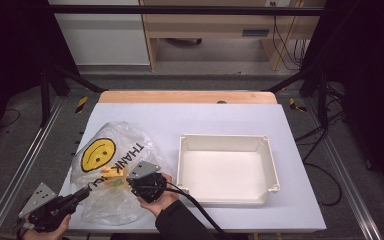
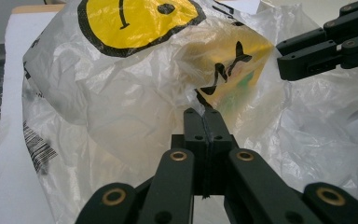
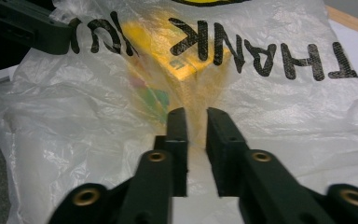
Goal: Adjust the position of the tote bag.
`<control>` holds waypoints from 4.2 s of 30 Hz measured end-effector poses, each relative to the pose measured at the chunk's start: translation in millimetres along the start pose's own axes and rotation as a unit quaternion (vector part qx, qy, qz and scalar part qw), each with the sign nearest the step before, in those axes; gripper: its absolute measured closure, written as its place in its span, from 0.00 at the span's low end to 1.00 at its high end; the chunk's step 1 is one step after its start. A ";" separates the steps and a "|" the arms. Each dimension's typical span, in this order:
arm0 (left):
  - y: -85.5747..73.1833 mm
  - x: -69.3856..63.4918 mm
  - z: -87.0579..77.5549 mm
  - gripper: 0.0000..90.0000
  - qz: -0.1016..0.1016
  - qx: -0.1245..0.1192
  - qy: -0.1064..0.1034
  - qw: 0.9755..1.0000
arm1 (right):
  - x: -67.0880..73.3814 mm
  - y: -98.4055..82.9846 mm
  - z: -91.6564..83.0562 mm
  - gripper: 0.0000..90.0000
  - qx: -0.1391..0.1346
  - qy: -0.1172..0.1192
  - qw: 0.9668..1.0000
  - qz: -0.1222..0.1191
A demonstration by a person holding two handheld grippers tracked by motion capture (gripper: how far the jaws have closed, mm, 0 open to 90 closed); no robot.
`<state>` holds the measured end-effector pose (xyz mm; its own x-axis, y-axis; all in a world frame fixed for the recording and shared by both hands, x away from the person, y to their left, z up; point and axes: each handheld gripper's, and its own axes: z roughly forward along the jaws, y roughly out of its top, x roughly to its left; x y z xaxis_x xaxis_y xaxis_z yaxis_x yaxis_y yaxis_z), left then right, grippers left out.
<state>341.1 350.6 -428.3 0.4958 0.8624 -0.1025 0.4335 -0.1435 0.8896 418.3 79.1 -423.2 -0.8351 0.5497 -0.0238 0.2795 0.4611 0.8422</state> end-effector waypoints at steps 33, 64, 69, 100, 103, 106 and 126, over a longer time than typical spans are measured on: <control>23.5 13.4 2.1 0.99 -0.014 -0.067 0.039 0.997 | 0.7 52.9 -12.0 1.00 -0.084 0.003 0.996 0.013; 55.1 -22.4 16.6 0.70 0.046 -0.028 0.022 0.998 | 10.2 65.6 -18.6 1.00 -0.102 0.008 0.995 -0.002; 56.9 -22.4 19.9 0.98 0.057 -0.020 0.024 0.998 | 9.5 65.2 -19.4 0.97 -0.097 0.004 0.995 -0.007; 53.3 -10.3 6.0 1.00 0.029 -0.036 0.047 0.998 | 24.0 -39.9 -12.0 0.71 -0.003 0.048 0.998 0.037; 52.1 -7.4 7.4 1.00 0.028 -0.032 0.053 0.998 | 26.7 -46.9 -6.8 0.93 0.010 0.063 0.997 0.036; 50.4 -4.6 9.4 1.00 0.025 -0.026 0.057 0.998 | 27.2 -49.9 -4.8 1.00 0.018 0.070 0.997 0.036; 30.3 18.8 27.5 1.00 0.005 0.027 0.076 0.997 | 24.1 -45.3 -11.3 0.84 -0.013 0.072 0.997 0.032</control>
<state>384.2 349.1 -415.5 0.3818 0.9240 -0.0220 0.4716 -0.1743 0.8644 380.2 63.6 -455.8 -0.8763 0.4698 0.1063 0.3232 0.4098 0.8530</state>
